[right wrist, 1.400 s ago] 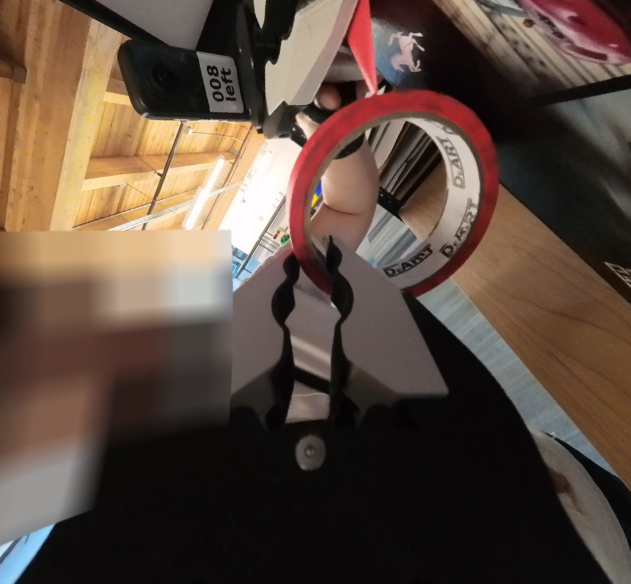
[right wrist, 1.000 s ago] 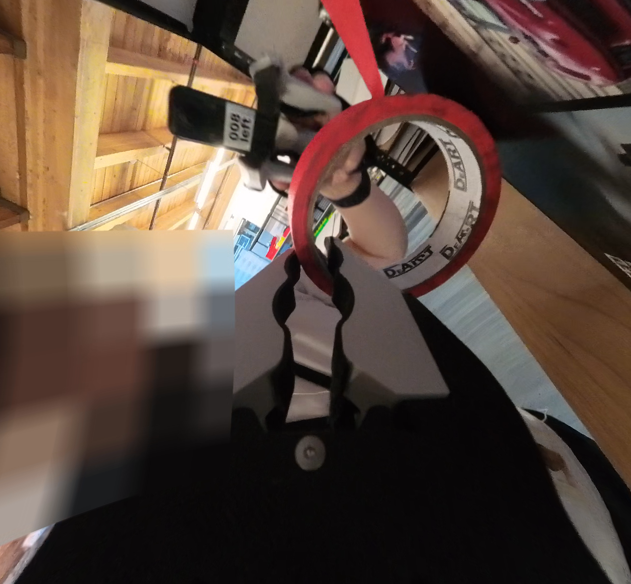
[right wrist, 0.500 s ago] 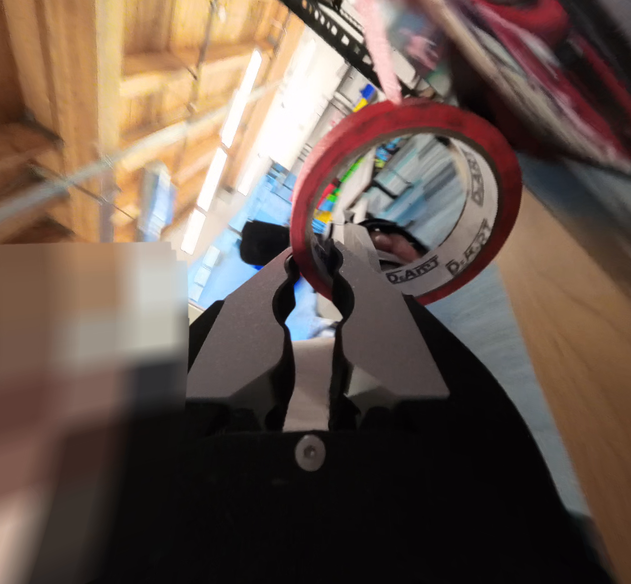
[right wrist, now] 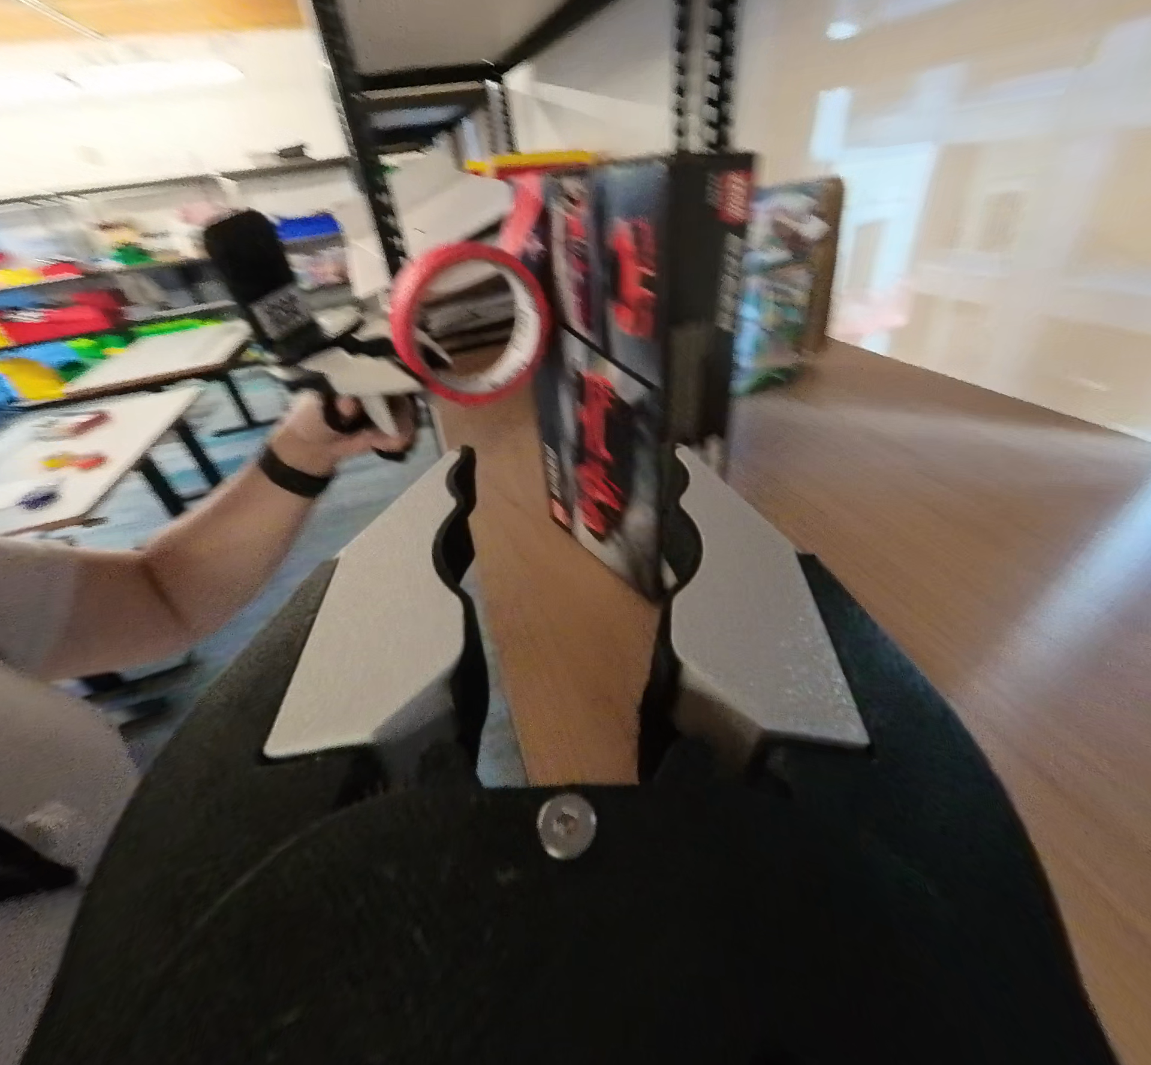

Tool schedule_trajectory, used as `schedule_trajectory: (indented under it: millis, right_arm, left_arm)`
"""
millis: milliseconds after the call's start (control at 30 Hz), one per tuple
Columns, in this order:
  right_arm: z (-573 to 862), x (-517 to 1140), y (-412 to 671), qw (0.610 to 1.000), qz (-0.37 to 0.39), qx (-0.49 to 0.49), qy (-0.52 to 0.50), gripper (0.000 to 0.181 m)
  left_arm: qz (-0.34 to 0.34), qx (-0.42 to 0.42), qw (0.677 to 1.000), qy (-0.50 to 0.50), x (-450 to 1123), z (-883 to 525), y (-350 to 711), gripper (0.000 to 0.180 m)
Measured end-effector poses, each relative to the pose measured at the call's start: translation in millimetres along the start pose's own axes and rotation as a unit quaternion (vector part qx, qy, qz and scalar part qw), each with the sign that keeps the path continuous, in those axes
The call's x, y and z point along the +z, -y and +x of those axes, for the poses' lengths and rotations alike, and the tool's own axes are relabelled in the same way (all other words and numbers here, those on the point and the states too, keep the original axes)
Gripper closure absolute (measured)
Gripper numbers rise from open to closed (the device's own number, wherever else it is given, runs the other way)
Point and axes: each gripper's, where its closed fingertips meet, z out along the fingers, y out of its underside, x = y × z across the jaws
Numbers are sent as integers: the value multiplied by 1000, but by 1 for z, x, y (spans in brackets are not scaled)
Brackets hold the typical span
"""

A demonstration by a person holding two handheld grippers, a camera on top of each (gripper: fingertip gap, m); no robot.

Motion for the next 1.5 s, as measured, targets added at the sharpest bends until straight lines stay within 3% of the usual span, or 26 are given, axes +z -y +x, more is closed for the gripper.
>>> schedule_trajectory:
  millis: [167,400,600,767,833,900,1000,1100,1200,1300,1367,1500]
  right_arm:
    - [57,-91,-47,987,-90,-16,-133,122]
    - [122,-203,-102,917,-246,-48,-311,129]
    - [153,-235,-135,888,-295,5,-352,138]
    - [178,-249,-162,860,-327,54,-388,144]
    - [176,-246,-174,859,-334,96,-375,144]
    - [174,-237,-172,871,-309,127,-360,156]
    - [157,-217,-172,888,-308,129,-316,158]
    - [121,-178,-170,917,-289,129,-244,159]
    - [87,-144,-169,930,-296,53,-212,159]
    - [42,-110,-165,946,-283,-4,-160,159]
    - [8,-89,-160,956,-264,-66,-107,159]
    - [-49,-53,-152,951,-238,-194,-30,159]
  left_arm:
    - [21,-18,999,19,-1,-4,0,147]
    - [49,-28,997,46,-6,-6,1,144]
    - [68,-19,994,83,-24,-6,3,142]
    - [81,-62,988,118,-51,-6,-4,133]
    - [80,-78,983,143,-63,-2,-13,134]
    - [74,-71,979,175,-73,12,-25,137]
    - [14,-67,977,201,-75,34,-61,143]
    - [-11,-170,974,147,-56,63,-91,143]
    - [38,-296,952,64,-24,92,-98,154]
    - [13,-291,956,22,12,115,-116,165]
    - [-13,-272,962,21,30,123,-126,159]
    - [29,-368,929,-37,51,137,-115,135]
